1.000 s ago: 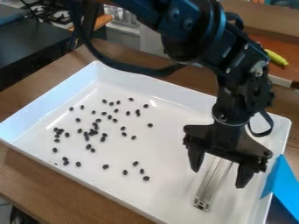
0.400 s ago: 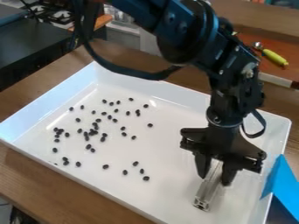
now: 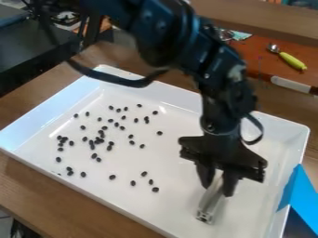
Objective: Sweep into pile
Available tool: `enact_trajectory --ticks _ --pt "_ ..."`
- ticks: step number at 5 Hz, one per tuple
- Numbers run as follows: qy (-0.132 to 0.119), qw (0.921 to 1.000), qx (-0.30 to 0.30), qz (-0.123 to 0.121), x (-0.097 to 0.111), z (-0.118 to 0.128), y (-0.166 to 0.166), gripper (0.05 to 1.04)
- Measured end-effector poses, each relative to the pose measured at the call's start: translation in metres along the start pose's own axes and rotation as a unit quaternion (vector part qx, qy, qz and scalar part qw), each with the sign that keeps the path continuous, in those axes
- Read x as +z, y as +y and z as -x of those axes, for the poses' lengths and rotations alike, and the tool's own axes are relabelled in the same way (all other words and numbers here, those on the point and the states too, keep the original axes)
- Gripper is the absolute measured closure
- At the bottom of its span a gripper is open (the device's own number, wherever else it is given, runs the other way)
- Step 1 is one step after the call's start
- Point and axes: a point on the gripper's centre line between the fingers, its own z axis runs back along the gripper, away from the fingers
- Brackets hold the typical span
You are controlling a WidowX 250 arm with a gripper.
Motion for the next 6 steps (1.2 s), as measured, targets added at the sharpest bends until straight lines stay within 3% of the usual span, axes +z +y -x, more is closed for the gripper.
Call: enact_trajectory --ticks 3,5,6 --pt "-0.018 0.9988 -0.02 0.04 0.001 0.006 0.05 0.732" --pt "-0.056 0.9973 -0.017 0.044 0.001 0.006 0.098 0.732" --pt "-0.063 0.9974 -0.002 0.036 0.004 0.008 0.132 0.732"
